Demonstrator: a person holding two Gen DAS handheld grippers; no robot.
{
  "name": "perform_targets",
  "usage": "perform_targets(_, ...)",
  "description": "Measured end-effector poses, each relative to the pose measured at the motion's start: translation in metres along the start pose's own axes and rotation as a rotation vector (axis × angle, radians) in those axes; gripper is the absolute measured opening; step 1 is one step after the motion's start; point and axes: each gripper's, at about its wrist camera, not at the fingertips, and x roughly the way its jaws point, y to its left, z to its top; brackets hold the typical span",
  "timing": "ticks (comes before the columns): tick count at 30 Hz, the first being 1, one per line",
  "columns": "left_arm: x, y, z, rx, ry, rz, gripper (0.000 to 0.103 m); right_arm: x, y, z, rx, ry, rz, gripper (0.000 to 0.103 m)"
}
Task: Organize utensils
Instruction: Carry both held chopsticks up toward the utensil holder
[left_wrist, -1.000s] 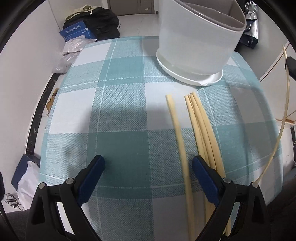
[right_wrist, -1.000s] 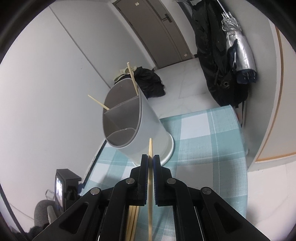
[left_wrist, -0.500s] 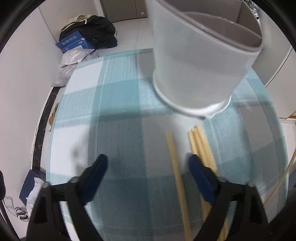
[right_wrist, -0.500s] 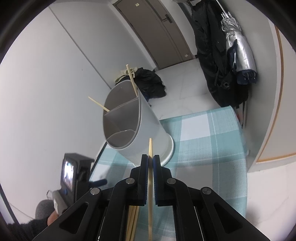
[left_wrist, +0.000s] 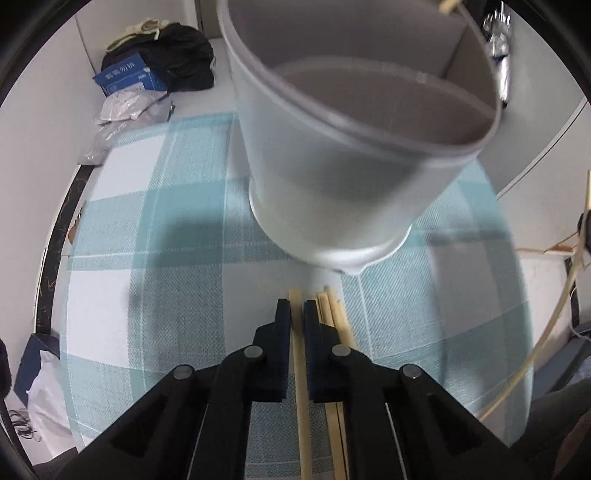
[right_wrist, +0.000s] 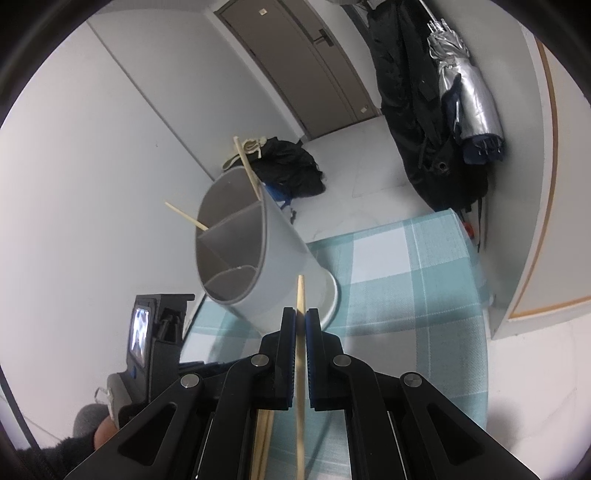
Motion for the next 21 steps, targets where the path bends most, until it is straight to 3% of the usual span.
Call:
perform_targets(5, -0.026, 0.000, -0.001, -0.021, -0.082, -0.027, 0.002, -0.009, 0.017, -0.004, -0.066, -0.035, 0.002, 0.004)
perform_targets(14, -0.100, -0.001, -0.002, -0.062, -0.304, -0.127, 0.002, -0.022, 0.039, -0.008, -0.092, -0.104, 0.012, 0.004)
perform_targets(21, -0.119, 0.001, -0.008, -0.016, -0.371, -0.144, 0.002, -0.029, 0.059, -0.018, -0.147, -0.147, -0.008, 0.004)
